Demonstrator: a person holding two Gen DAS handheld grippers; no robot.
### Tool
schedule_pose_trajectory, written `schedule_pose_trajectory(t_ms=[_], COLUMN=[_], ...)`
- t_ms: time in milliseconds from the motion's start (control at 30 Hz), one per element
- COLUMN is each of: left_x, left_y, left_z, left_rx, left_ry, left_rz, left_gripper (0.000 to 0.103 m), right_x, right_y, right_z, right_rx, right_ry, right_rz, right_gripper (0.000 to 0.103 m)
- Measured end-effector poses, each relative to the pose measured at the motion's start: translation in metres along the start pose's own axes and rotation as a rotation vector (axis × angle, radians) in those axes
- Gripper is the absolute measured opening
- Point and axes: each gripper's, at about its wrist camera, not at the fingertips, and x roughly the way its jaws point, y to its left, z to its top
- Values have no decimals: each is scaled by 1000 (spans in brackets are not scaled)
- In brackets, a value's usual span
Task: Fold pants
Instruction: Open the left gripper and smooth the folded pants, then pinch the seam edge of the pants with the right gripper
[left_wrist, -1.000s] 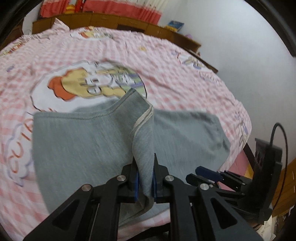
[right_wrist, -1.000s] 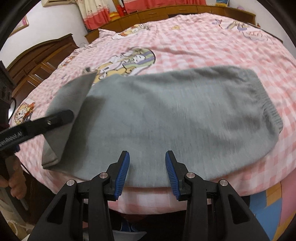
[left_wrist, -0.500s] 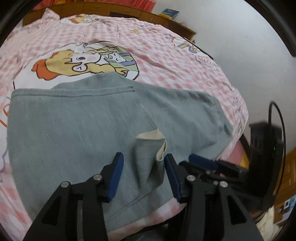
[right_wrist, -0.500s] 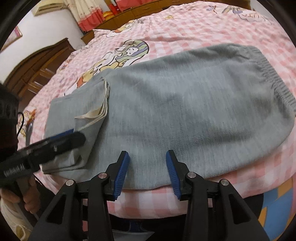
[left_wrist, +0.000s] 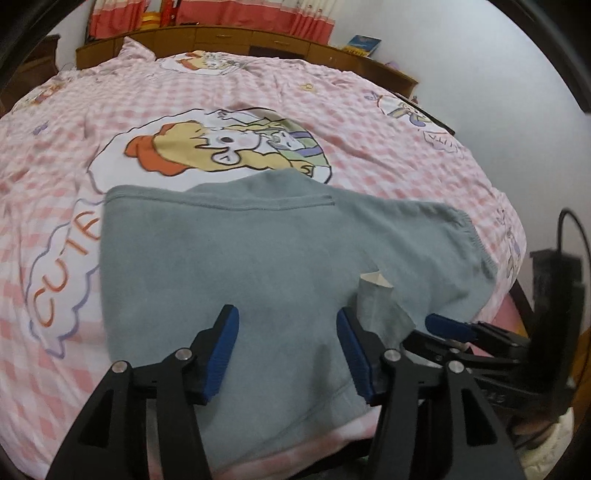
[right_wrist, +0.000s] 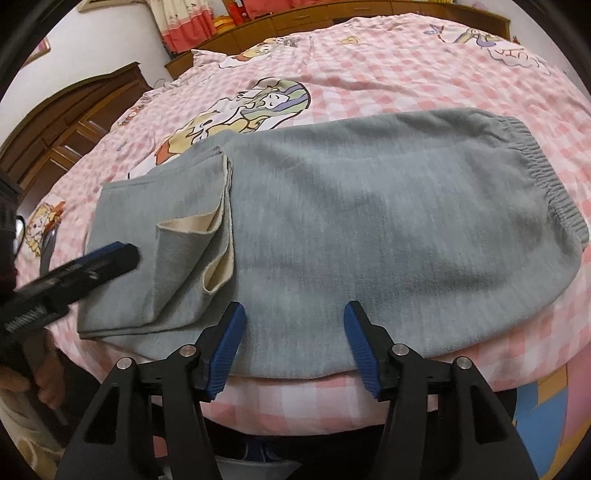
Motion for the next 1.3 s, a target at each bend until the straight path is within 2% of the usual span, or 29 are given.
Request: schedule_pose_trajectory(t_ms=[167,300,367,533,667,800,933,1133,1300], left_x=[13,18,16,-2,-27,-40,-38,-28,-27], left_y=[-23,-40,-40,-19,9,30,43,45,50], left_z=[-4,-15,-17,-19,-20,-21,-23,-29,-31], left_rx=[73,157,164,74,9,-26,-62,-55,-78], left_ry=[25,39,41,38,-12,-49,-43,-26,-28], left_rz=[-42,-19,-19,-29,31,79,67,60,36], left_gripper=[65,68,68,68,68,68,68,70,70], right_x=[-8,-9,-9,-1,17,28,24,11,35], right_y=[-4,-5,-2,18,35,49,53,53,61], right_z=[6,15,20,36,51,63,69,73,73], right_rx=[14,26,27,-30,-71,-108,-121,-117,-128], right_ry=[1,12,10,15,39,47,40,16,76], right_rz=[-12,-9,6,53,86,77,74,58,62], right_gripper=[57,57,57,57,57,57,57,57,54])
